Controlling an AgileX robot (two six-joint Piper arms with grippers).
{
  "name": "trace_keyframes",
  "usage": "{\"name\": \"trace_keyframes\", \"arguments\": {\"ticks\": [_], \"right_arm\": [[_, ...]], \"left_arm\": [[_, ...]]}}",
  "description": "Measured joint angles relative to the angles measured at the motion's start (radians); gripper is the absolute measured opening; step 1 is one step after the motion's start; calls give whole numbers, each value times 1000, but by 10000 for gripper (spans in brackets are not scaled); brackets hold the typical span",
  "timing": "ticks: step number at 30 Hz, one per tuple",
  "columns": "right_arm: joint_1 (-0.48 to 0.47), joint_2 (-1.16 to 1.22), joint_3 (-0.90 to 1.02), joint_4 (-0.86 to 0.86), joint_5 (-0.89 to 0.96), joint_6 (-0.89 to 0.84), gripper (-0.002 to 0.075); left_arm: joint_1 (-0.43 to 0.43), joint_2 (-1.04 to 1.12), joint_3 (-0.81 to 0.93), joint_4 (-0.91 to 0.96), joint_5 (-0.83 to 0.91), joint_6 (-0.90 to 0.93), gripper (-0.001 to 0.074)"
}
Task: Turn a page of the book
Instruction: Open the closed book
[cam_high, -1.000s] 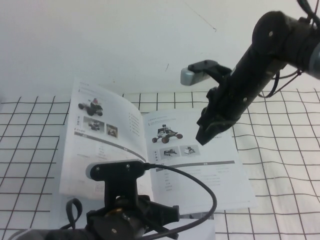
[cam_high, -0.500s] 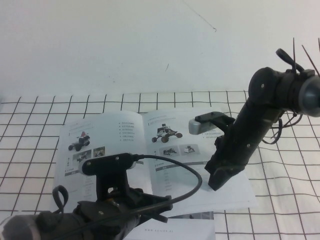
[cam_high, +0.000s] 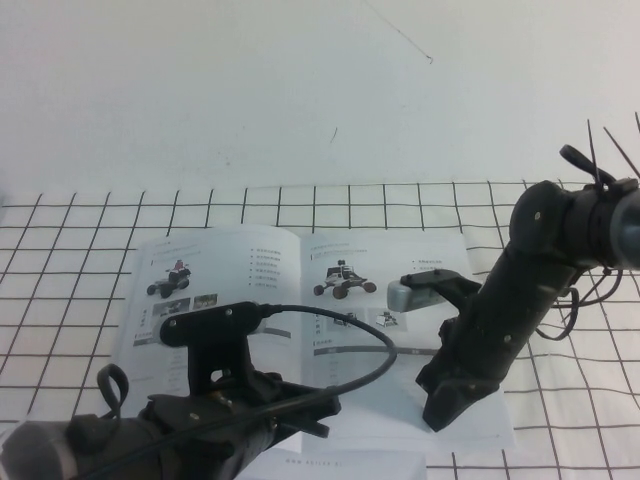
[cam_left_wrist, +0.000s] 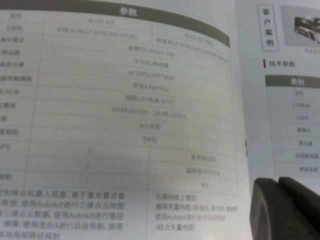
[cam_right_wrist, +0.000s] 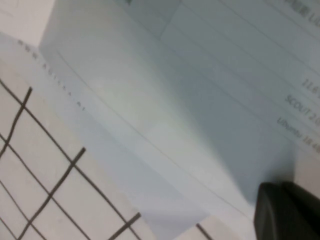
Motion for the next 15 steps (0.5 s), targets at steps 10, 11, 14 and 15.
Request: {"name": "trace_keyframes", "arguments": {"ticks": [10, 11, 14, 15], "right_arm": [[44, -95, 27, 0, -142, -18, -1], [44, -109, 27, 0, -185, -18, -1], [44, -118, 27, 2, -278, -15, -1], [44, -111, 27, 2, -296, -15, -1]], "left_arm": [[149, 0, 0, 80, 48, -93, -3], [181, 0, 0, 90, 79, -98, -3], [269, 10, 0, 128, 192, -102, -3], [292, 19, 0, 137, 242, -102, -3]]}}
